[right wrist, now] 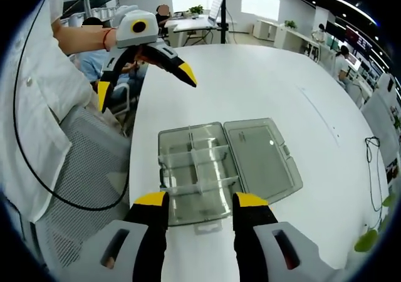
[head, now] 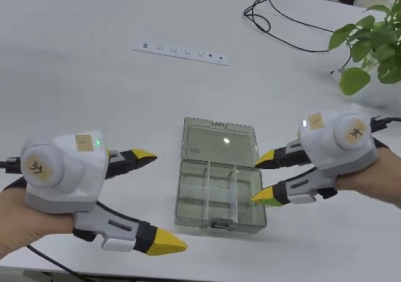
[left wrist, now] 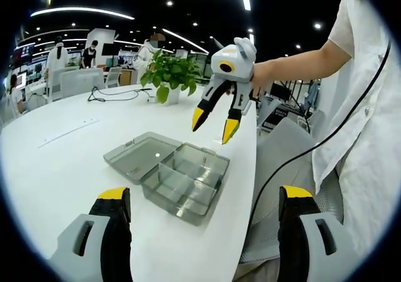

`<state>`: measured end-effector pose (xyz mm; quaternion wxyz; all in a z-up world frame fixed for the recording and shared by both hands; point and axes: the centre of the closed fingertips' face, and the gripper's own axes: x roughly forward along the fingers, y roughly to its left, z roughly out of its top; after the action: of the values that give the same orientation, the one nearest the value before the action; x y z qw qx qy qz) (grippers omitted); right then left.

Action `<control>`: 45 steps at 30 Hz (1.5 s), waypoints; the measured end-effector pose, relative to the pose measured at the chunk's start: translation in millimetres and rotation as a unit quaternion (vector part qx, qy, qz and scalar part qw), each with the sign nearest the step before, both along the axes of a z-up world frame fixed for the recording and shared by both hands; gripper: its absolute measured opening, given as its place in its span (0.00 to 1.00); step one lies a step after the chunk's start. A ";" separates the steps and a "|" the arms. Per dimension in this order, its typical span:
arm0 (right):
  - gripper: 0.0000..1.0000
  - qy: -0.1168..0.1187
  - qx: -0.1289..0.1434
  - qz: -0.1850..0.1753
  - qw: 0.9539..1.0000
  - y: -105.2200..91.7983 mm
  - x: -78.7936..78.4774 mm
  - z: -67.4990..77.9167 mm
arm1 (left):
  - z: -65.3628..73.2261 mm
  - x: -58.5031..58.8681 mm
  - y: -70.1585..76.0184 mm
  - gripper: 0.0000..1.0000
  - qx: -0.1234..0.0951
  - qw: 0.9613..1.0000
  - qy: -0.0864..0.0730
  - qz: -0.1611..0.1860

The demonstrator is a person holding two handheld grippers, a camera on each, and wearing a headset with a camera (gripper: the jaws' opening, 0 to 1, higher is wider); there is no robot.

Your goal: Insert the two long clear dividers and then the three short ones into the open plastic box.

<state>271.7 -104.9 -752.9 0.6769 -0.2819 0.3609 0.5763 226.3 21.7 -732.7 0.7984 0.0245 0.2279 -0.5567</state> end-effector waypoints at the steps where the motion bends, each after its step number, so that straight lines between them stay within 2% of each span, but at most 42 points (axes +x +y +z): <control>1: 0.43 0.000 -0.001 -0.003 1.000 -5.8 -0.2 0.6 | -0.1 0.2 0.0 1.00 0.000 1.000 0.000 0.000; 6: 0.46 -0.001 -0.014 -0.015 1.000 -32.7 -0.4 -1.6 | -1.1 1.2 0.5 1.00 0.002 1.000 0.001 0.001; 13: 0.49 0.007 -0.050 -0.035 0.998 -78.3 -6.7 -9.2 | -1.8 1.4 0.0 1.00 0.003 1.000 0.002 0.001; 17: 0.51 0.008 -0.082 -0.031 0.996 -108.7 -10.2 -19.7 | -2.6 1.8 0.2 1.00 0.004 1.000 0.003 0.001; 18: 0.52 0.012 -0.088 -0.032 0.996 -123.1 -9.6 -25.0 | -2.6 1.9 0.2 1.00 0.004 1.000 0.003 0.001; 21: 0.52 0.015 -0.108 -0.033 0.993 -138.8 -10.6 -32.1 | -2.7 2.2 0.1 1.00 0.003 1.000 0.004 0.001; 26: 0.53 0.023 -0.135 -0.030 0.990 -157.6 -12.1 -42.8 | -3.3 2.8 0.1 1.00 0.004 1.000 0.005 0.002; 34: 0.52 0.021 -0.188 0.018 0.982 -178.2 -16.8 -66.7 | -4.5 3.4 0.7 1.00 0.005 1.000 0.009 0.004; 38: 0.49 0.018 -0.198 0.030 0.980 -180.5 -16.3 -76.6 | -4.8 3.7 0.9 1.00 0.005 1.000 0.011 0.005; 40: 0.47 0.012 -0.210 0.039 0.977 -184.0 -13.9 -81.5 | -5.0 3.9 0.8 1.00 0.006 1.000 0.012 0.006; 45: 0.44 0.015 -0.214 0.039 0.976 -187.3 -10.6 -88.5 | -5.2 4.1 0.8 1.00 0.005 1.000 0.013 0.007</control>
<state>261.1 -292.2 -841.4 0.5722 -0.4253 0.4746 0.5161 230.5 22.5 -737.9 0.7990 0.0198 0.2419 -0.5502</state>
